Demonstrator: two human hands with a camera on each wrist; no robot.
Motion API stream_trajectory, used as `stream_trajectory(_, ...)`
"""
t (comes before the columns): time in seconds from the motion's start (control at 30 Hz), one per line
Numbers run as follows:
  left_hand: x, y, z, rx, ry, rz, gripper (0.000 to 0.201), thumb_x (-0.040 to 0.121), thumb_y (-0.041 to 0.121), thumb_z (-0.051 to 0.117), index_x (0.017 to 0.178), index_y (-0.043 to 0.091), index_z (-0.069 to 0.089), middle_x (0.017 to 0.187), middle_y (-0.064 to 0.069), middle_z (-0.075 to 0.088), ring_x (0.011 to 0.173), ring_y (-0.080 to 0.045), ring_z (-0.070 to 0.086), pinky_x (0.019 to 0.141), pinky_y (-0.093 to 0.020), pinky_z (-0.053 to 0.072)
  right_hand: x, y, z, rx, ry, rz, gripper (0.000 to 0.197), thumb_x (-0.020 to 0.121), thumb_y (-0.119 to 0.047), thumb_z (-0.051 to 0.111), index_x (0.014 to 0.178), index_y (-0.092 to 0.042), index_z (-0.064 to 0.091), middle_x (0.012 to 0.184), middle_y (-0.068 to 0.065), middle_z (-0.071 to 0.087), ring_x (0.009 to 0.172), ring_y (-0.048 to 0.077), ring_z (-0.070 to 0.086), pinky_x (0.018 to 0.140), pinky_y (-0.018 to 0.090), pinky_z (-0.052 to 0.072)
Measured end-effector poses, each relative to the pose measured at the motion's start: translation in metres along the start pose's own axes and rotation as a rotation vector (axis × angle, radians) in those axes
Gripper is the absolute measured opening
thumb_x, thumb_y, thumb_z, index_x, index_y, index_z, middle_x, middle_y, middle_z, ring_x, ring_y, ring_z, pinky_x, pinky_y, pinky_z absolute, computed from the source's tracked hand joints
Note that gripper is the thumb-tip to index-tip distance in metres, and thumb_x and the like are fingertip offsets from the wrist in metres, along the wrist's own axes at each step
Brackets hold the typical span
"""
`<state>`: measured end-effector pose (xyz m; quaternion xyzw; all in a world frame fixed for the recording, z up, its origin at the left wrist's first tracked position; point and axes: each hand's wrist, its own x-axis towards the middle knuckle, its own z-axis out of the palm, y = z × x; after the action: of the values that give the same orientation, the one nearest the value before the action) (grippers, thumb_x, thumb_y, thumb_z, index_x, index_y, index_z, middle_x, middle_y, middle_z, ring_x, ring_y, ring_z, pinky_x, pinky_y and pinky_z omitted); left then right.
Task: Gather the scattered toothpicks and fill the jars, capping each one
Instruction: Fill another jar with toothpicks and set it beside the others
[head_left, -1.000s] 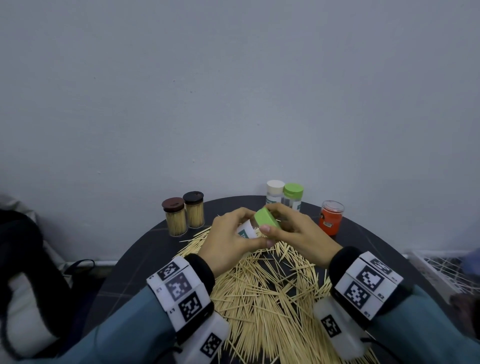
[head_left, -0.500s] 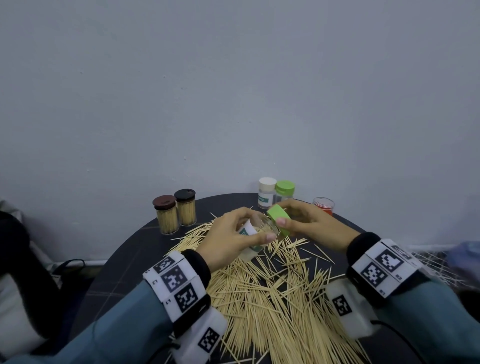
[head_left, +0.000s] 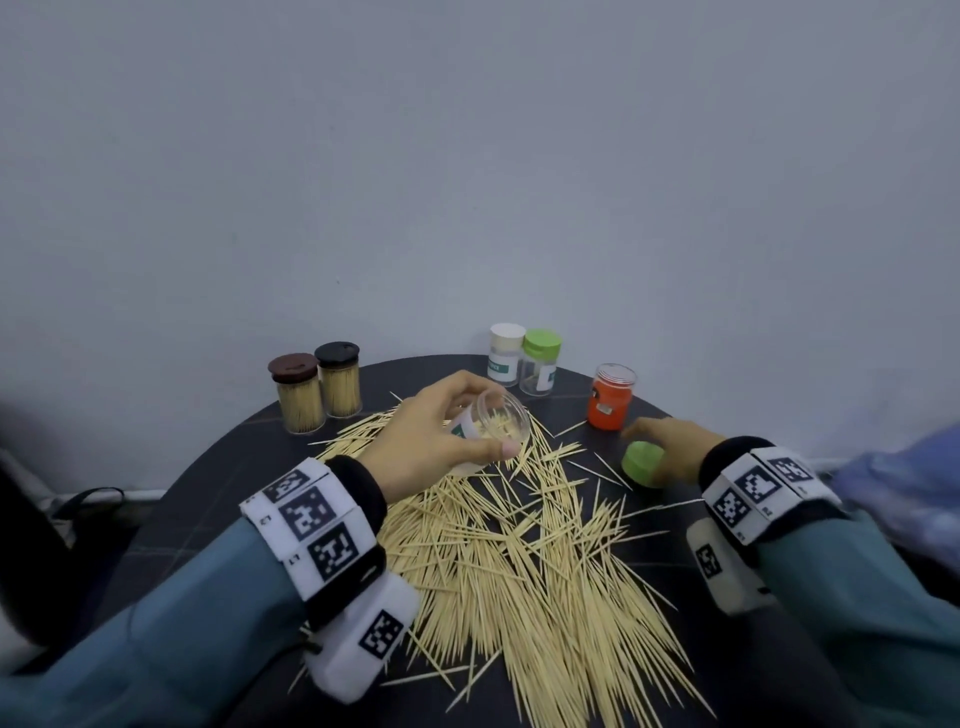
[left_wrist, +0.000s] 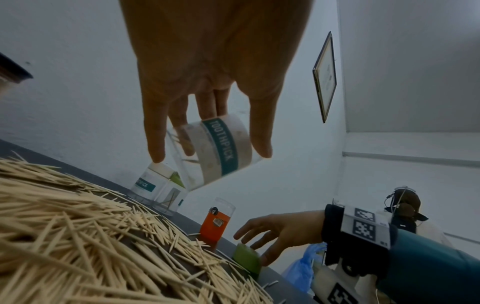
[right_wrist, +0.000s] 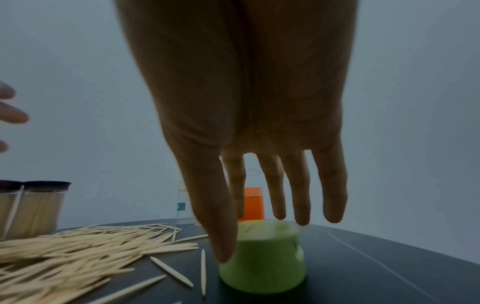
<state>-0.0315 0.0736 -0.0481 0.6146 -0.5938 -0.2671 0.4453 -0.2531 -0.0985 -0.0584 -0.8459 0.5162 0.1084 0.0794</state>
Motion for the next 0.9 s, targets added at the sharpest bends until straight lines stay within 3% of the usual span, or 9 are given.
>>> stream_trajectory(0.13, -0.001, 0.001, -0.001, 0.007, -0.002, 0.002, 0.06, 0.063, 0.04, 0.078, 0.118, 0.027, 0.056, 0.122, 0.014, 0.059, 0.117, -0.005, 0.054, 0.101, -0.028, 0.041, -0.008, -0.001, -0.003, -0.008, 0.055, 0.01, 0.052, 0.083, -0.014, 0.065, 0.13, -0.018, 0.044, 0.13, 0.012, 0.044, 0.12, 0.026, 0.046, 0.094, 0.029, 0.039)
stream_trajectory(0.27, -0.003, 0.0, -0.002, 0.036, 0.007, 0.006, 0.054, 0.07, 0.031, 0.077, 0.119, 0.025, 0.055, 0.121, 0.013, 0.059, 0.114, -0.004, 0.053, 0.083, -0.01, 0.037, -0.018, 0.002, -0.007, -0.037, 0.068, -0.005, 0.026, 0.08, -0.01, 0.067, 0.103, -0.019, 0.057, 0.12, 0.008, 0.055, 0.097, 0.018, 0.05, 0.07, 0.02, 0.039)
stream_trajectory(0.33, -0.002, 0.0, -0.002, 0.045, 0.006, -0.002, 0.054, 0.07, 0.032, 0.078, 0.119, 0.025, 0.055, 0.121, 0.012, 0.059, 0.115, -0.005, 0.053, 0.086, -0.013, 0.038, -0.023, 0.004, -0.005, -0.078, 0.005, -0.011, 0.025, 0.08, -0.011, 0.068, 0.103, -0.017, 0.062, 0.117, 0.006, 0.058, 0.096, 0.017, 0.051, 0.06, 0.014, 0.035)
stream_trajectory(0.4, -0.002, 0.0, -0.002, 0.054, 0.0, -0.007, 0.055, 0.069, 0.034, 0.078, 0.119, 0.026, 0.055, 0.121, 0.013, 0.06, 0.116, -0.006, 0.052, 0.095, -0.021, 0.038, -0.028, 0.006, -0.002, -0.106, -0.041, 0.005, 0.031, 0.079, -0.011, 0.07, 0.109, -0.013, 0.064, 0.118, 0.006, 0.059, 0.105, 0.02, 0.054, 0.063, 0.017, 0.038)
stream_trajectory(0.5, -0.002, 0.001, 0.0, 0.065, -0.023, -0.009, 0.055, 0.069, 0.036, 0.077, 0.118, 0.026, 0.056, 0.119, 0.016, 0.06, 0.116, -0.005, 0.052, 0.101, -0.027, 0.037, -0.034, 0.014, 0.001, -0.098, -0.023, 0.007, 0.035, 0.079, -0.011, 0.07, 0.113, -0.012, 0.062, 0.118, 0.007, 0.061, 0.098, 0.018, 0.055, 0.075, 0.018, 0.039)
stream_trajectory(0.7, -0.002, 0.0, 0.002, 0.056, -0.044, 0.006, 0.052, 0.068, 0.03, 0.079, 0.115, 0.025, 0.057, 0.113, 0.016, 0.063, 0.109, -0.001, 0.057, 0.089, -0.016, 0.042, -0.047, 0.019, 0.007, -0.145, -0.088, 0.012, 0.043, 0.086, -0.02, 0.063, 0.128, -0.016, 0.055, 0.125, 0.007, 0.059, 0.116, 0.022, 0.053, 0.096, 0.026, 0.042)
stream_trajectory(0.9, -0.003, 0.0, 0.003, 0.058, -0.059, 0.002, 0.052, 0.068, 0.031, 0.079, 0.115, 0.025, 0.057, 0.115, 0.016, 0.062, 0.111, -0.002, 0.056, 0.084, -0.012, 0.039, -0.052, 0.0, 0.015, -0.24, -0.134, -0.025, 0.043, 0.089, -0.026, 0.059, 0.128, -0.011, 0.053, 0.124, 0.011, 0.057, 0.114, 0.025, 0.054, 0.093, 0.028, 0.044)
